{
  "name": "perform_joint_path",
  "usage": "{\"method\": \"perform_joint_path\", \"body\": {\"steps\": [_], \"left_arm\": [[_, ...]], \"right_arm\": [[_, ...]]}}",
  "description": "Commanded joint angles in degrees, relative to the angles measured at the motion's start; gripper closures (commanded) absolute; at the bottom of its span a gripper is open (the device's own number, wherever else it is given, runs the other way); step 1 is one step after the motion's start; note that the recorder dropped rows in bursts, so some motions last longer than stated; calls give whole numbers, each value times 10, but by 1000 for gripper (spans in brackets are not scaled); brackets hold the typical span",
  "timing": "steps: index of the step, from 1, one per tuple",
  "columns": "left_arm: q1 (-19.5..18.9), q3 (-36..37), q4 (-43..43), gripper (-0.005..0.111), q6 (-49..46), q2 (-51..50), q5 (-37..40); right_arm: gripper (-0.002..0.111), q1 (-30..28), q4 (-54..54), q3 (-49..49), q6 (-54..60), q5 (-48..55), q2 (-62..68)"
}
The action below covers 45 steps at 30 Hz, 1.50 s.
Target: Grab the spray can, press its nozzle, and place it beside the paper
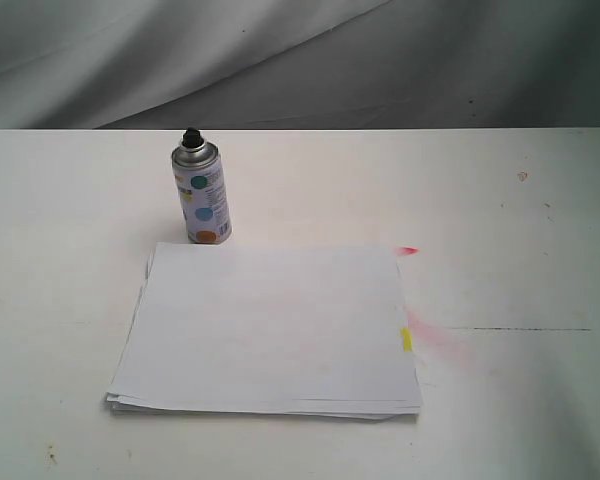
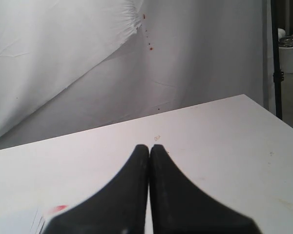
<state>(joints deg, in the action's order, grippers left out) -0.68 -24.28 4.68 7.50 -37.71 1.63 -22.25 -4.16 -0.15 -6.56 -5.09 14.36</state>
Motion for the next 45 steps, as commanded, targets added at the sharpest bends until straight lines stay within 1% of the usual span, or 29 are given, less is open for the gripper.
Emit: {"method": "perform_joint_path", "body": {"steps": [1,15,17,20,31,32,34,35,37,39,41,42,44,45], "left_arm": [[3,-5,6,107,3,-2,-5],[3,-5,7,107,3,-2,-5],[3,-5,7,107,16,-2,-7],[3,-5,7,107,64,-2,-16],[3,-8,7,107,58,-2,-16],[3,-15,3,107,53,-3,-11],[3,-60,-16,107,33,-28,67],[3,-109,-16,107,5,-64,148],[3,-153,-16,107,-20,-101,199],[3,-190,-16,107,-27,-136,222],[3,-240,-8,107,-36,-201,228],[3,-245,0,107,-42,-216,229],[27,-246,34,107,-75,-258,228],[63,-246,43,107,-80,-289,216]], "right_arm": [[108,2,8,2,-1,-2,-3],[108,2,8,2,-1,-2,-3],[108,2,8,2,-1,-2,-3],[108,2,8,2,-1,-2,-3],[108,2,8,2,-1,-2,-3],[108,2,8,2,-1,-2,-3],[108,2,8,2,-1,-2,-3],[108,2,8,2,-1,-2,-3],[108,2,8,2,-1,-2,-3],[108,2,8,2,-1,-2,-3],[108,2,8,2,-1,-2,-3],[108,2,8,2,-1,-2,-3],[108,2,8,2,-1,-2,-3],[108,2,8,2,-1,-2,-3]]}}
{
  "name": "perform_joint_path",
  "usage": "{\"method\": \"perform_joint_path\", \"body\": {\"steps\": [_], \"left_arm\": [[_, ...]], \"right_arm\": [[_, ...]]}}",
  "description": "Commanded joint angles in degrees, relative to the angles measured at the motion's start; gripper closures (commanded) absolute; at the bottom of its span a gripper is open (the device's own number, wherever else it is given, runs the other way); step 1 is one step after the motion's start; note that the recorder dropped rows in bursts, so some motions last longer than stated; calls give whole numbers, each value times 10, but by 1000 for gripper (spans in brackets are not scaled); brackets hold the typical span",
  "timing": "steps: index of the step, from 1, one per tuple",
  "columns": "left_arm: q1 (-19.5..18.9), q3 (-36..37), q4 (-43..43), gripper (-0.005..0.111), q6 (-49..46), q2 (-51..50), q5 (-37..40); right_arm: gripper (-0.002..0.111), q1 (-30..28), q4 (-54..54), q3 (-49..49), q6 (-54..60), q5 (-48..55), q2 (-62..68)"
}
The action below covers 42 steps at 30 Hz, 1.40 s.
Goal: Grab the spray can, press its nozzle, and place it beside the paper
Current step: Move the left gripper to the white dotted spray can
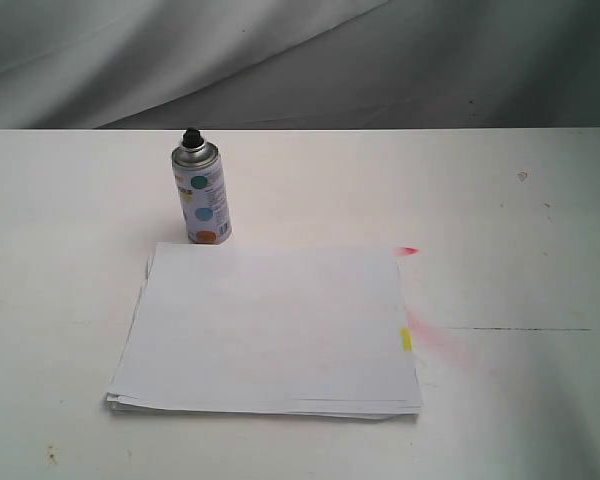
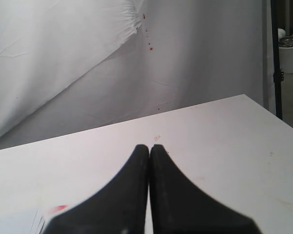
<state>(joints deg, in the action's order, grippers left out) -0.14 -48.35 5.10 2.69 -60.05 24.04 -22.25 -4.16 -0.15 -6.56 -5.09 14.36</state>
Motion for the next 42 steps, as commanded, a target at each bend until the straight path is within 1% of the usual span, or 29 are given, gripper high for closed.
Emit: {"method": "perform_joint_path", "body": {"steps": [1,2,3,5,9,10,15,22,25,31,34,36,40,42], "left_arm": [[74,-6,36,107,-32,-77,-25],[113,0,33,107,-31,-104,-75],[138,11,33,107,-27,-126,-122],[165,29,33,107,6,-164,-188],[167,51,33,107,25,-230,-260],[167,58,33,107,25,-261,-293],[167,62,33,107,15,-340,-351],[167,62,32,107,11,-408,-456],[167,62,32,107,11,-420,-480],[167,62,32,106,11,-422,-481],[167,62,32,98,11,-422,-478],[167,62,32,86,13,-422,-476],[167,62,32,53,14,-422,-467],[167,62,32,42,14,-422,-465]], "right_arm": [[108,2,8,2,-1,-2,-3],[108,2,8,2,-1,-2,-3],[108,2,8,2,-1,-2,-3],[108,2,8,2,-1,-2,-3],[108,2,8,2,-1,-2,-3],[108,2,8,2,-1,-2,-3],[108,2,8,2,-1,-2,-3],[108,2,8,2,-1,-2,-3],[108,2,8,2,-1,-2,-3],[108,2,8,2,-1,-2,-3],[108,2,8,2,-1,-2,-3],[108,2,8,2,-1,-2,-3],[108,2,8,2,-1,-2,-3],[108,2,8,2,-1,-2,-3]]}}
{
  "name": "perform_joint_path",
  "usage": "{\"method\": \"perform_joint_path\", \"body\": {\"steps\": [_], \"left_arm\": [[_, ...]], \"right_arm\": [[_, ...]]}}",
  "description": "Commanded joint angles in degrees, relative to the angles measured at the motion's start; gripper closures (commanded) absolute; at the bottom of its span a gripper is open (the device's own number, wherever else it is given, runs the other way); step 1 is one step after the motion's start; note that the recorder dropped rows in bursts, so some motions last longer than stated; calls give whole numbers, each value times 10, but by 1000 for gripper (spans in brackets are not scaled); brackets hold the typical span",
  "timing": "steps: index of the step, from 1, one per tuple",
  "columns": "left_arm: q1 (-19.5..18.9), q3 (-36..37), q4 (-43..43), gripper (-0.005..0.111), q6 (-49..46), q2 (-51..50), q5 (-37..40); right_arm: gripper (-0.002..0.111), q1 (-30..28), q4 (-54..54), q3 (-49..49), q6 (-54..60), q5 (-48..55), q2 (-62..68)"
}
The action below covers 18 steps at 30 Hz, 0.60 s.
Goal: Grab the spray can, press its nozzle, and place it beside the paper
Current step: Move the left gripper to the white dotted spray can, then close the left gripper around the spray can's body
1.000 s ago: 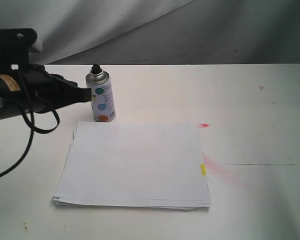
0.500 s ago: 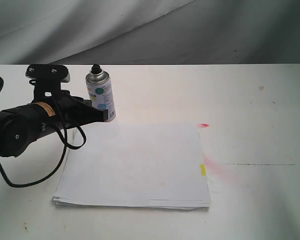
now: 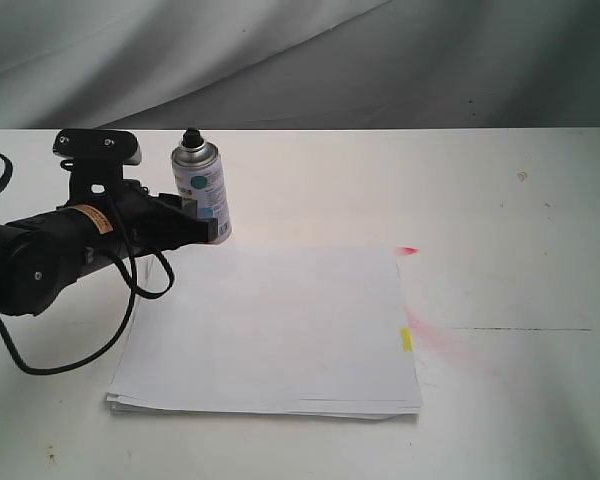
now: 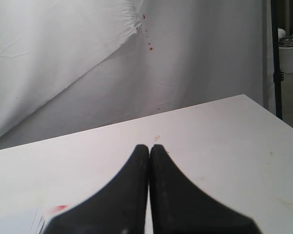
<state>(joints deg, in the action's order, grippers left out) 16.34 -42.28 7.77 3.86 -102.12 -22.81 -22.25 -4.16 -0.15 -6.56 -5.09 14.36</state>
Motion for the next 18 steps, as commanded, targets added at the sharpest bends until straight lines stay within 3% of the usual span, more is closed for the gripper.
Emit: {"method": "perform_joint_path", "body": {"steps": [1,5,18], "left_arm": [[3,1,5,37,2,-1,4],[3,1,5,29,2,-1,6],[3,1,5,29,5,-4,-43]], "right_arm": [[108,2,8,2,-1,-2,-3],[108,2,8,2,-1,-2,-3],[108,2,8,2,-1,-2,-3]]}}
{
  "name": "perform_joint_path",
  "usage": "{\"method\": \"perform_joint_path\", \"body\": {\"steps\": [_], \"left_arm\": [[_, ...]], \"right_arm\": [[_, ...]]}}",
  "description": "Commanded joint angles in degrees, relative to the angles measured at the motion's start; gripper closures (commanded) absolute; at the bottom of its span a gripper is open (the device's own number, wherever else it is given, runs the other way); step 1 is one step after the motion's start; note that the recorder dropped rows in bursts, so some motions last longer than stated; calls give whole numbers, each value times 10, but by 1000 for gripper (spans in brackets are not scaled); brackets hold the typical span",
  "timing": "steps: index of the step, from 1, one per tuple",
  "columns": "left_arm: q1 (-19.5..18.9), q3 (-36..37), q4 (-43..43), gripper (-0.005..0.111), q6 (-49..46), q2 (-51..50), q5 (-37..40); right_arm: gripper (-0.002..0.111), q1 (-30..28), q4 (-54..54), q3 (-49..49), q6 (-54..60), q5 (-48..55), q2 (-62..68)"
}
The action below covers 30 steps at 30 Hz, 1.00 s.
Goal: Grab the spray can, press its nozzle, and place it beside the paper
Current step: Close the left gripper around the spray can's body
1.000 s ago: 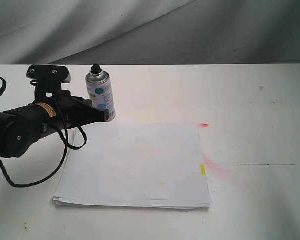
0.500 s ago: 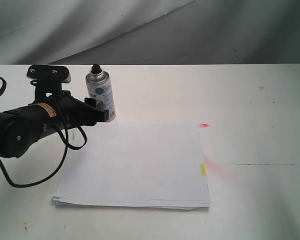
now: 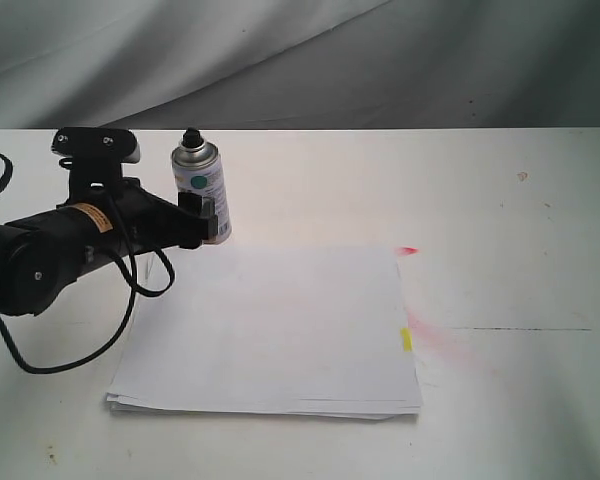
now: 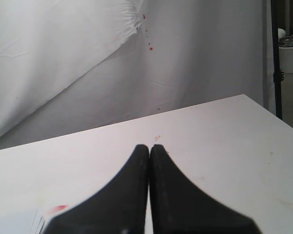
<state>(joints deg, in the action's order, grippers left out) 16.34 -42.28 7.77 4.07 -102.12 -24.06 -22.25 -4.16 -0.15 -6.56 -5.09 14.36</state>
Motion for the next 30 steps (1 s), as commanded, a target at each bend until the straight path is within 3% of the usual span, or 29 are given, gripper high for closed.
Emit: {"method": "perform_joint_path", "body": {"steps": [1,22,30], "left_arm": [[3,1,5,29,1,-6,-36],[3,0,-4,29,-3,-170,-287],[3,-41,-4,29,-27,-198,-277]], "right_arm": [[108,2,8,2,-1,-2,-3],[108,2,8,2,-1,-2,-3],[108,2,8,2,-1,-2,-3]]}}
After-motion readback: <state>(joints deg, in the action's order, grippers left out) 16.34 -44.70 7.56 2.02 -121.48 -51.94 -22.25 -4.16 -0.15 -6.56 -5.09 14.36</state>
